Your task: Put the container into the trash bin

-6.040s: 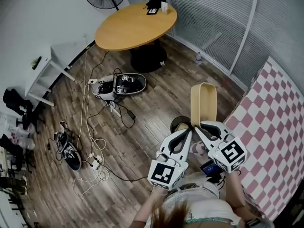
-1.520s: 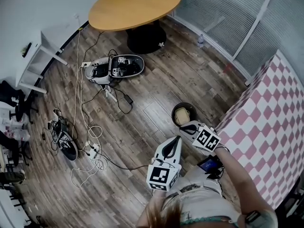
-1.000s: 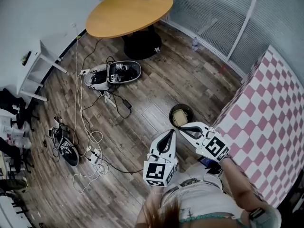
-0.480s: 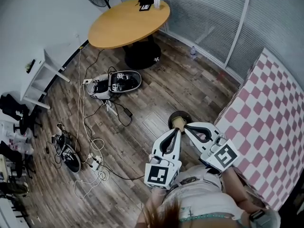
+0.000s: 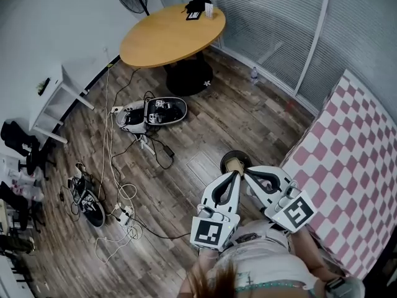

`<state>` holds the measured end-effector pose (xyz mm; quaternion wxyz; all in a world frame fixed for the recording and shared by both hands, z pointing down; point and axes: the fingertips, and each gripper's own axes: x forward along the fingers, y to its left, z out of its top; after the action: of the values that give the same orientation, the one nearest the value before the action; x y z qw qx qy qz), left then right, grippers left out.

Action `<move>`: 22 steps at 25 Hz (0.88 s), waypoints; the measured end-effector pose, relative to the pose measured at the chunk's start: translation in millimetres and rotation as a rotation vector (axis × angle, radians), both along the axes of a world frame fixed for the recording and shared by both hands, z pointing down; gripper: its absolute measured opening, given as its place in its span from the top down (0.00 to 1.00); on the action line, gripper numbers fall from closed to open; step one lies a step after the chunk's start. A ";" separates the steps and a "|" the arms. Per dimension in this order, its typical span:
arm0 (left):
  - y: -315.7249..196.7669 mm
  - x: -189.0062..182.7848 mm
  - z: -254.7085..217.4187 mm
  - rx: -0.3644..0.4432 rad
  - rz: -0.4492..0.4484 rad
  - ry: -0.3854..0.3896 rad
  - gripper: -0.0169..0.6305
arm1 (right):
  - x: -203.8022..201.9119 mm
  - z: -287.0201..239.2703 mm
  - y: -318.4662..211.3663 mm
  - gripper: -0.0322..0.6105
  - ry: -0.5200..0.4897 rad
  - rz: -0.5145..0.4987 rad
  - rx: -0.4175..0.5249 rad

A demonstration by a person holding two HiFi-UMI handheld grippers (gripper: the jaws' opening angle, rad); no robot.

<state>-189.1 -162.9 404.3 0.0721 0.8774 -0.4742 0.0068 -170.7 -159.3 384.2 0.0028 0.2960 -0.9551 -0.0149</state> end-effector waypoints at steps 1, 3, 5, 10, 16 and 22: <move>0.5 -0.8 0.0 0.000 0.000 -0.001 0.96 | -0.4 -0.9 0.8 0.96 0.000 0.000 0.000; 0.2 -2.0 -0.4 -0.001 0.001 -0.003 0.96 | -1.1 -1.8 1.2 0.96 0.008 0.000 -0.005; -0.8 -2.0 -0.6 0.002 0.003 -0.007 0.96 | -0.8 -1.7 1.0 0.96 0.015 0.001 -0.010; -1.8 -0.5 1.5 0.001 0.004 -0.021 0.96 | 1.5 -0.9 -0.1 0.96 0.017 0.009 -0.007; -1.4 3.6 1.3 0.000 0.014 -0.025 0.96 | 6.8 -1.6 -2.1 0.96 0.020 0.021 -0.010; -0.2 3.8 5.2 -0.006 0.014 -0.019 0.96 | 7.9 0.0 -3.2 0.96 0.026 0.022 -0.007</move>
<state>-185.3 -163.1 409.5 0.0701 0.8805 -0.4685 0.0169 -162.8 -162.5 384.2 0.0166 0.3064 -0.9516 -0.0155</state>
